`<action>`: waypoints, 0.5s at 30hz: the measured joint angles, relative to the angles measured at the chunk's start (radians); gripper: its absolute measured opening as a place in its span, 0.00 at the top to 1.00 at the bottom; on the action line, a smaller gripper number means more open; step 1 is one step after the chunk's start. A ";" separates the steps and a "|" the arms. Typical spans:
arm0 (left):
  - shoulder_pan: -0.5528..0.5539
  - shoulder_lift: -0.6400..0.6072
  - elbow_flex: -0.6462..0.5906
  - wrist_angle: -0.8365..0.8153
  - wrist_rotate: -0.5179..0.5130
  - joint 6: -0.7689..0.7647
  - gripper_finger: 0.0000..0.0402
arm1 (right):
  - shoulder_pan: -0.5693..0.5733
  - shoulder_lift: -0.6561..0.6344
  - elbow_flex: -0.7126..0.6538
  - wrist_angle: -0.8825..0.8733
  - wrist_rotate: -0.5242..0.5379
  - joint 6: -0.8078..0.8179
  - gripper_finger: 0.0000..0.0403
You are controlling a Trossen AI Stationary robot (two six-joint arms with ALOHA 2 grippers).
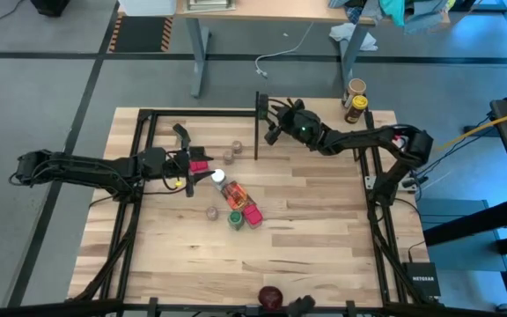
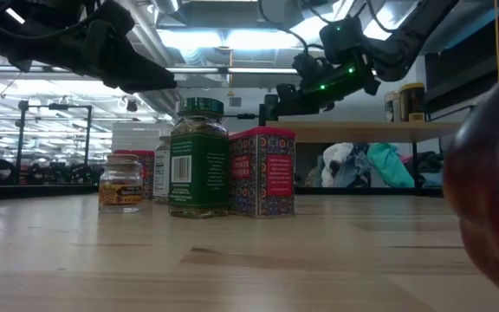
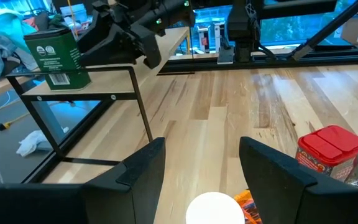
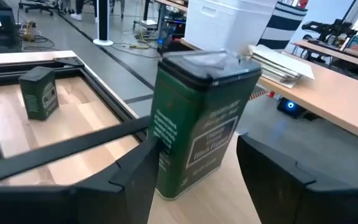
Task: Shelf spices
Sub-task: Put the bottom right green seasoning can on the shelf
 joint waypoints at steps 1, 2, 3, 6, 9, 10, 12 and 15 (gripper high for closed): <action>0.000 0.000 0.000 0.000 0.000 0.000 0.50 | -0.005 0.002 0.000 0.000 0.000 0.002 0.45; 0.000 0.000 0.000 0.000 0.000 0.000 0.50 | -0.010 0.006 0.000 0.001 -0.001 0.005 0.45; 0.000 0.000 0.000 0.000 0.000 0.000 0.50 | -0.015 0.011 0.000 0.005 -0.001 0.005 0.45; 0.000 0.000 0.000 0.000 0.000 0.000 0.50 | -0.025 0.022 0.000 0.004 -0.002 0.005 0.45; 0.000 0.000 0.000 0.000 0.000 0.000 0.50 | -0.037 0.024 0.001 0.013 -0.025 0.006 0.45; 0.000 0.000 0.000 0.001 0.000 0.002 0.50 | -0.038 0.024 0.004 0.013 -0.027 0.007 0.45; 0.000 0.000 0.000 0.001 0.000 0.003 0.50 | -0.043 0.024 0.019 0.009 -0.027 0.007 0.45; 0.000 0.000 0.000 0.001 0.000 0.004 0.50 | -0.043 0.024 0.053 0.000 -0.034 0.007 0.45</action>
